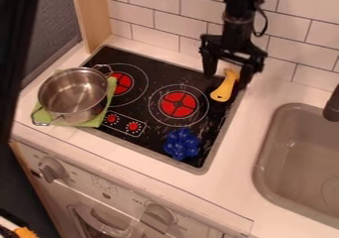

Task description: Move the yellow brush to the upper left burner

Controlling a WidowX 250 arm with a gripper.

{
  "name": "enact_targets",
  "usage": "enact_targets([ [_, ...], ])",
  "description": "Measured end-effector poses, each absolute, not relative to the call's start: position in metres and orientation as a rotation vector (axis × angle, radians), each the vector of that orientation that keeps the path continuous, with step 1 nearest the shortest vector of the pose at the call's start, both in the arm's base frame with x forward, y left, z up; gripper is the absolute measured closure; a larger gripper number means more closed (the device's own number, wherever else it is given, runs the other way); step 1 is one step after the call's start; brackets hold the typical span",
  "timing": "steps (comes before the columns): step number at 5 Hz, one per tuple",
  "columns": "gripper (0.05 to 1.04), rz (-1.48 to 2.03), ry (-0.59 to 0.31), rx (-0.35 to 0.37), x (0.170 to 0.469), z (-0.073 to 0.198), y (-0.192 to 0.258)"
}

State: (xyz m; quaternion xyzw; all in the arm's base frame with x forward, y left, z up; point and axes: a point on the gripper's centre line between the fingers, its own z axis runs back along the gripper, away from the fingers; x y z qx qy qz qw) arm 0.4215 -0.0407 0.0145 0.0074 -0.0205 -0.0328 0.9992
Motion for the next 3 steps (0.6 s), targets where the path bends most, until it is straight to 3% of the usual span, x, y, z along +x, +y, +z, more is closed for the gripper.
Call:
enact_targets([
  [2, 0.136, -0.087, -0.039, 0.013, 0.4284, 0.0081, -0.0424],
  [3, 0.385, -0.095, -0.043, 0.005, 0.4284, 0.0075, -0.0462],
])
